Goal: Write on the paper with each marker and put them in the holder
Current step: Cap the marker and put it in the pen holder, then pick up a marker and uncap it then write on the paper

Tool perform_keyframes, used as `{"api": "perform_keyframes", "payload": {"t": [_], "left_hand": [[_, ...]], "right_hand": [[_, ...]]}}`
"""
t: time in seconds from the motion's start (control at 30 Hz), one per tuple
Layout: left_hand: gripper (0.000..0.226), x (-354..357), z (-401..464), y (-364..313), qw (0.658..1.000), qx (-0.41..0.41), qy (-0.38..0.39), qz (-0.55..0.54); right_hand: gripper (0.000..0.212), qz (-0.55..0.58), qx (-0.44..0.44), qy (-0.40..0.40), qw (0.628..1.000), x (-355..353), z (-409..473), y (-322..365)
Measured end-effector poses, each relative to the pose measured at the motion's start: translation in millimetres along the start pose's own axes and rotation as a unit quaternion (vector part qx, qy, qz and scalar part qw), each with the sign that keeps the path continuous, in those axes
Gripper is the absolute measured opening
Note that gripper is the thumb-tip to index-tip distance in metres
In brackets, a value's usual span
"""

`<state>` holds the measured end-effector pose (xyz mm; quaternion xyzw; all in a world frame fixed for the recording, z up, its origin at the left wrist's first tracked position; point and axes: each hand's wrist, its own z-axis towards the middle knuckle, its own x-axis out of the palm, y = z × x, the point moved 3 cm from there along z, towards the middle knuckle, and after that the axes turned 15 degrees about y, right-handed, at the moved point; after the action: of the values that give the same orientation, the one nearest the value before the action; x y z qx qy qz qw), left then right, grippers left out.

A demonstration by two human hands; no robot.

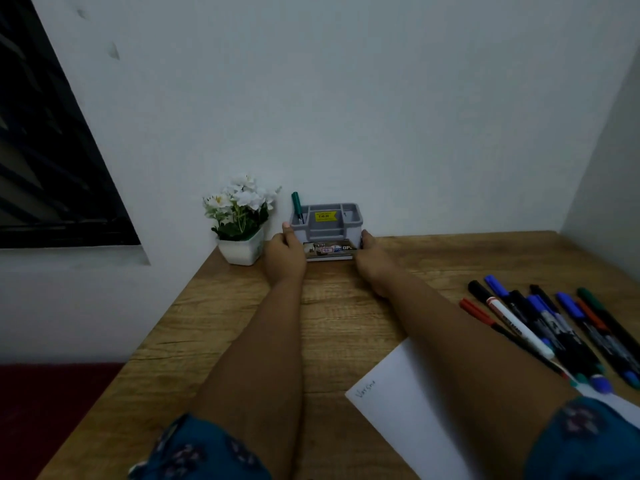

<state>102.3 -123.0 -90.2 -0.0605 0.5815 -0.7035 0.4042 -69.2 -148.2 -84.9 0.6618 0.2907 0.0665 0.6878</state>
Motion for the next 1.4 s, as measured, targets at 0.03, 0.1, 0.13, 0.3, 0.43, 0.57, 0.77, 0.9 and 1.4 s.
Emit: {"api": "perform_keyframes", "payload": {"t": [0.03, 0.1, 0.13, 0.3, 0.43, 0.57, 0.77, 0.9, 1.4], "left_hand": [[0.057, -1.0, 0.3, 0.4, 1.000, 0.004, -0.010, -0.002], [0.053, -4.4, -1.4, -1.1, 0.999, 0.022, -0.040, -0.002], [0.050, -6.4, -4.4, -4.0, 0.998, 0.031, -0.054, 0.000], [0.039, -13.1, -30.5, -30.2, 0.980, 0.133, -0.094, 0.110], [0.036, -8.6, -59.2, -43.6, 0.961, 0.211, -0.081, 0.156], [0.036, -0.8, -100.6, -59.6, 0.971, 0.210, 0.049, 0.104], [0.011, 6.8, -179.5, -100.3, 0.943, 0.225, 0.241, -0.050], [0.006, -2.1, -206.4, -96.6, 0.941, 0.224, 0.252, -0.035], [0.016, -10.9, -228.9, -103.9, 0.882, 0.352, 0.278, 0.147]], "right_hand": [[0.063, -0.004, 0.007, -0.009, 1.000, -2.4, -2.4, 1.6], [0.075, -0.018, -0.001, -0.040, 0.999, -11.9, -13.6, 9.8], [0.076, -0.022, -0.020, -0.053, 0.998, -17.9, -21.0, 15.4], [0.042, -0.192, -0.043, -0.148, 0.969, -67.3, -80.2, 41.2], [0.025, -0.429, 0.100, -0.083, 0.894, -106.8, -142.3, 28.5], [0.017, -0.438, 0.128, -0.097, 0.884, -110.4, -199.4, 3.5], [0.030, -0.458, 0.160, -0.075, 0.871, -94.2, -212.6, -12.0], [0.031, -0.420, 0.142, -0.115, 0.889, -88.2, -220.2, -9.7], [0.020, -0.473, -0.050, 0.079, 0.876, -32.7, -230.1, 33.3]]}}
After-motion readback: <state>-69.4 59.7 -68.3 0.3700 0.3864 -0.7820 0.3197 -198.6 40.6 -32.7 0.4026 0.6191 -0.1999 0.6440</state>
